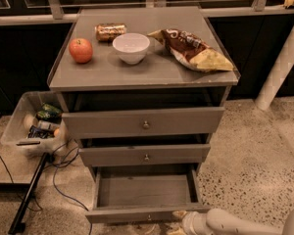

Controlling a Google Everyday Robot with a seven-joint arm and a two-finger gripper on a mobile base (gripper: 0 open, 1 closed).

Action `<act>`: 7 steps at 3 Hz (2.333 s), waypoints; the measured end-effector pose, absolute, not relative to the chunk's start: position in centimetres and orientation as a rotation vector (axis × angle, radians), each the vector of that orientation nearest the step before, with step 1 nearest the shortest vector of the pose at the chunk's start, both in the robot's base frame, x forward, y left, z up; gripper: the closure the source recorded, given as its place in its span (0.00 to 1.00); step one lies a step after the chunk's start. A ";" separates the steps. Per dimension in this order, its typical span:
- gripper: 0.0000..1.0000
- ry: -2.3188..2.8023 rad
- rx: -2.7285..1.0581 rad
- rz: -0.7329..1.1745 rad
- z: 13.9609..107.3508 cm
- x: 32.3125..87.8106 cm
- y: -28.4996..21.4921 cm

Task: Close bottom drawer

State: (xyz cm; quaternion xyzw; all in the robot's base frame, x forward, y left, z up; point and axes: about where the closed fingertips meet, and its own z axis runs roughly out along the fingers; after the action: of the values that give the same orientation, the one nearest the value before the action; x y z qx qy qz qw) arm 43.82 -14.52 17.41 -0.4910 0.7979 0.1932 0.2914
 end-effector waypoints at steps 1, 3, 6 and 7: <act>0.00 2.127 -1.317 0.498 17.3 44.1 -14.3; 0.19 2.098 -1.379 0.492 16.4 49.2 -12.8; 0.63 2.063 -1.372 0.448 15.7 58.5 -12.9; 0.40 2.063 -1.372 0.448 15.7 58.5 -12.9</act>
Offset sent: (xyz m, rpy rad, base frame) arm 0.0902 0.0213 -0.0074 -0.0843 -0.0511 0.0712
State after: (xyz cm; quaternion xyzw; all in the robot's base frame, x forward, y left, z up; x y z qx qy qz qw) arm 58.46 -12.86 15.74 -0.5186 0.7799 0.1692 0.3069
